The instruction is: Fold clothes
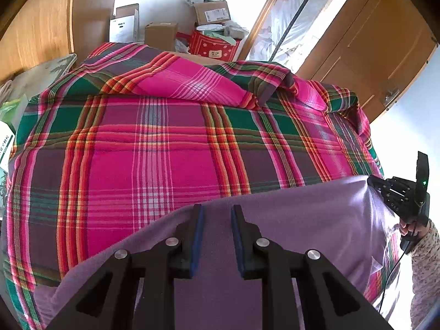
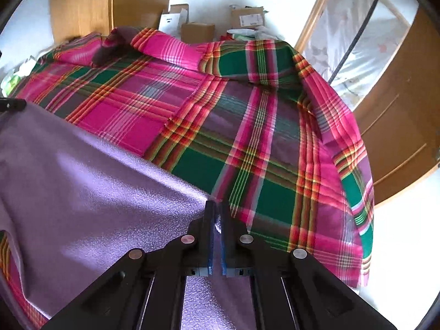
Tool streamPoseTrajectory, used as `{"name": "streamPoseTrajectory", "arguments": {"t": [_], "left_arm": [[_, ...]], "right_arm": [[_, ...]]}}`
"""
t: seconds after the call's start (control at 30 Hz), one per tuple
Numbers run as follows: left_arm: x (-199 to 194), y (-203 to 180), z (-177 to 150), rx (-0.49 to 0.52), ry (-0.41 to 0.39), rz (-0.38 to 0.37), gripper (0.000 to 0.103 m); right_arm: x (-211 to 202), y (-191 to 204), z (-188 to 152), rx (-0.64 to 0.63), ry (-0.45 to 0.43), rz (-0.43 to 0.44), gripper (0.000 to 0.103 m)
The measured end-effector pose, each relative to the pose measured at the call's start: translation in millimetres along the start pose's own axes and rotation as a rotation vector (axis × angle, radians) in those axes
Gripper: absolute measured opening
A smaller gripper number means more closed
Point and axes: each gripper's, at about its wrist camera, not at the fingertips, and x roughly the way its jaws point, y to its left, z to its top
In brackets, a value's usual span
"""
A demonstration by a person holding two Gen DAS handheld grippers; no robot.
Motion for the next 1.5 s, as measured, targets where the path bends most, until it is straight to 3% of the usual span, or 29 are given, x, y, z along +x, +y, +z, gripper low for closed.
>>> {"name": "streamPoseTrajectory", "arguments": {"t": [0.23,0.4,0.63,0.8,0.9,1.5], "left_arm": [[-13,13,1,-0.062,0.003,-0.021,0.020],[-36,28,-6,-0.050,-0.022,0.015,0.020],[-68,51,-18,-0.026,-0.041,0.067,0.020],[-76,65,-33,0.011,-0.011,0.127,0.022],[-74,70,-39,0.048,0.007,0.167,0.025],[-59,78,-45,0.121,0.004,0.150,0.025]], "right_arm": [[-19,1,-2,0.056,-0.031,0.004,0.017],[-44,18,7,0.079,-0.092,0.097,0.026],[-61,78,30,-0.009,-0.112,0.237,0.027],[-54,134,42,-0.107,-0.093,0.308,0.027],[-46,157,49,-0.147,-0.074,0.315,0.027],[-1,212,95,-0.234,-0.048,0.364,0.029]]}}
